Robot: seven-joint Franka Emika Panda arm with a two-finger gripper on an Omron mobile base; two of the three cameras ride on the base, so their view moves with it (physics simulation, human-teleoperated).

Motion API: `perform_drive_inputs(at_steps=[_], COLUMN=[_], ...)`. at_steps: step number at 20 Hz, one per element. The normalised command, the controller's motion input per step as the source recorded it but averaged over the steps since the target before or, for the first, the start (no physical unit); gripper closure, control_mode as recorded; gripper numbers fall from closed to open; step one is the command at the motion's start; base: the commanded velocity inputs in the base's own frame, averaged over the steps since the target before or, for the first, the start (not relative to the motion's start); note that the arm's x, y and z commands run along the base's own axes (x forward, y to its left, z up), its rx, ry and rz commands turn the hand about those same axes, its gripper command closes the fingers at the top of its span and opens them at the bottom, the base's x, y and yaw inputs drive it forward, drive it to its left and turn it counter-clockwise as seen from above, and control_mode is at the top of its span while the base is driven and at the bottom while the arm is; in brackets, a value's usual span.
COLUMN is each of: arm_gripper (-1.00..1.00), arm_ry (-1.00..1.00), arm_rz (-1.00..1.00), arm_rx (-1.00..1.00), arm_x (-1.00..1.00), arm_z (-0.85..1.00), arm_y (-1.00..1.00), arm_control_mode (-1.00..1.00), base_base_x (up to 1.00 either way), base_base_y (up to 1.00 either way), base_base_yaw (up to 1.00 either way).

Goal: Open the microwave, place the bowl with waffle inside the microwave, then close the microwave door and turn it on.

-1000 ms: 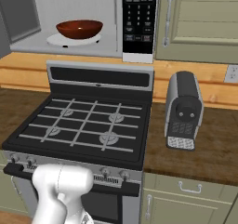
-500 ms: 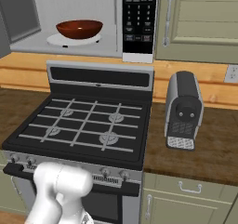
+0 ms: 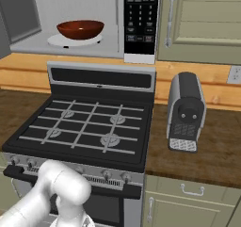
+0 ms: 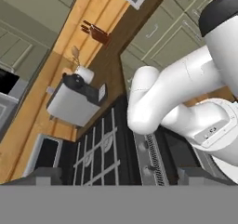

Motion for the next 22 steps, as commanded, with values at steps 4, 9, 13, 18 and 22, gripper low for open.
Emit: perform_drive_inputs(at_steps=[4, 9, 13, 18, 22], arm_gripper=[-1.0, -1.0, -1.0, -1.0, -1.0], arm_ry=[-0.22, -0.22, -0.2, -0.4, -0.42], arm_rz=[0.01, 0.11, 0.1, 0.0, 0.0], arm_rx=[0.01, 0.02, 0.05, 0.0, 0.0], arm_x=[0.33, 0.51, 0.67, 0.42, 0.43], arm_z=[-0.75, -0.96, -0.37, 0.0, 0.06], arm_y=[0.28, 0.1, 0.17, 0.96, 0.88], arm_control_mode=[-1.0, -1.0, -1.0, -1.0, -1.0], base_base_x=[0.0, 0.0, 0.0, 0.0, 0.0], base_base_y=[0.0, 0.0, 0.0, 0.0, 0.0], base_base_yaw=[0.0, 0.0, 0.0, 0.0, 0.0])
